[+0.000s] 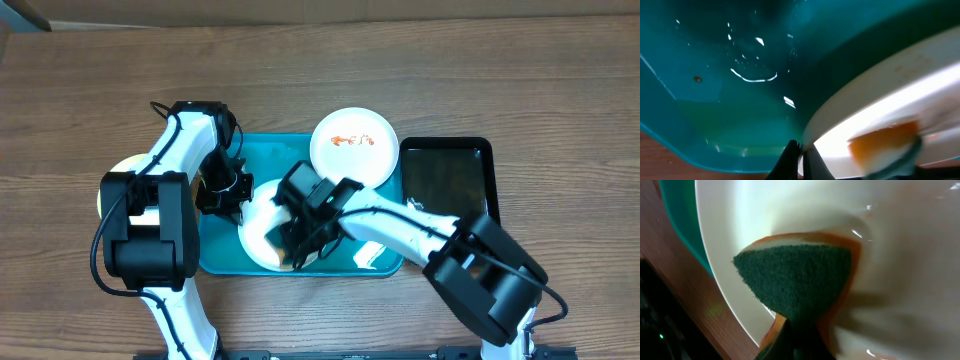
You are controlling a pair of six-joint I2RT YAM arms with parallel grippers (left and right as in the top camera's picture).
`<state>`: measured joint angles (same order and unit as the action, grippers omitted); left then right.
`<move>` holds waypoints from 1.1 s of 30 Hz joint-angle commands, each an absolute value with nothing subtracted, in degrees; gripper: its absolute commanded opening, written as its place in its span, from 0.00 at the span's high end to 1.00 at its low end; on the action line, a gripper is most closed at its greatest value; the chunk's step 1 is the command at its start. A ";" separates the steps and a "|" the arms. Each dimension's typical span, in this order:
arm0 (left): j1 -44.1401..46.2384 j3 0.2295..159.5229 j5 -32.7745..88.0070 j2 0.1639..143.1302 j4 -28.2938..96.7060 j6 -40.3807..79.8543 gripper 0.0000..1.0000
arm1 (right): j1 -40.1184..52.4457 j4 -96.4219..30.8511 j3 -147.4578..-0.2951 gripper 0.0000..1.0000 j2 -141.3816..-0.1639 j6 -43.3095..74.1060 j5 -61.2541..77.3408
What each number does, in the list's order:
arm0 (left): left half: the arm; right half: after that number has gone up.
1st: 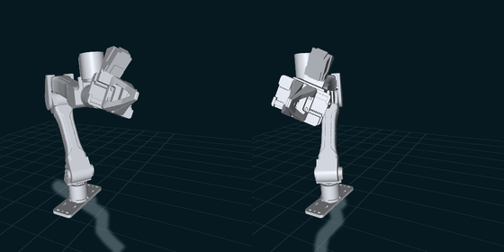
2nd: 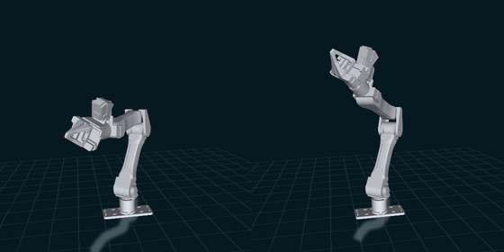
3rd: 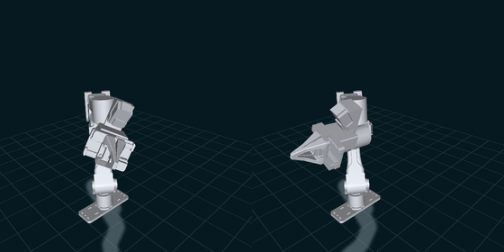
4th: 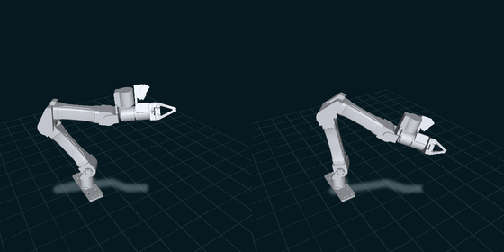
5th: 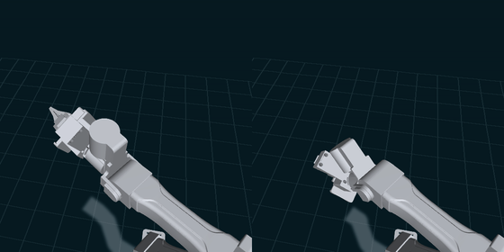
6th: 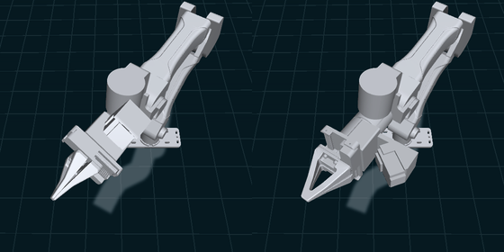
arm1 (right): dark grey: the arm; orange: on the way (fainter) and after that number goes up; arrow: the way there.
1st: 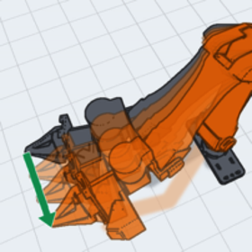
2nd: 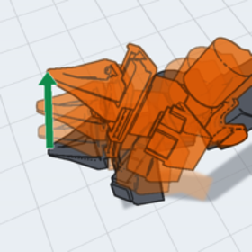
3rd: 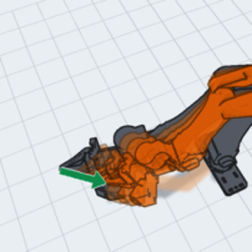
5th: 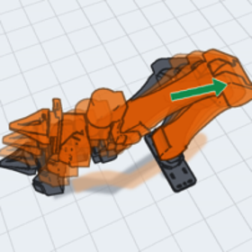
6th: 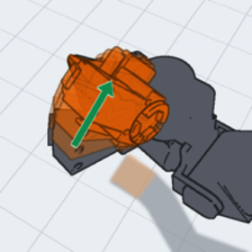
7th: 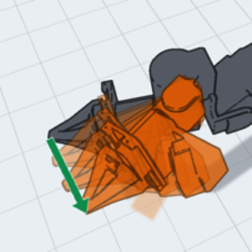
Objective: Clean dirty plates on tray and stack at the side
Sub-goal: 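Scrub the white plate surface with the sponge in the right gripper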
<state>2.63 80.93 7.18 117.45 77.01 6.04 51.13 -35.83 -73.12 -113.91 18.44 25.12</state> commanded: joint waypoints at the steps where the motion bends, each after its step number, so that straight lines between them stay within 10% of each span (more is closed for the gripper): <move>1: 2.66 81.14 6.83 116.46 76.90 6.46 0.96 | 52.93 -38.85 -74.11 0.96 -114.45 16.49 16.51; 23: 2.66 81.14 6.83 116.46 76.88 6.46 0.96 | 47.24 -64.93 -87.68 0.96 -114.34 18.20 14.09; 33: 2.66 81.14 6.85 116.46 76.93 6.46 0.96 | 49.84 -55.88 -82.52 0.96 -114.89 20.23 14.09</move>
<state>2.63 80.93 7.22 117.45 76.90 6.07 49.39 -58.72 -84.47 -114.19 18.48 13.30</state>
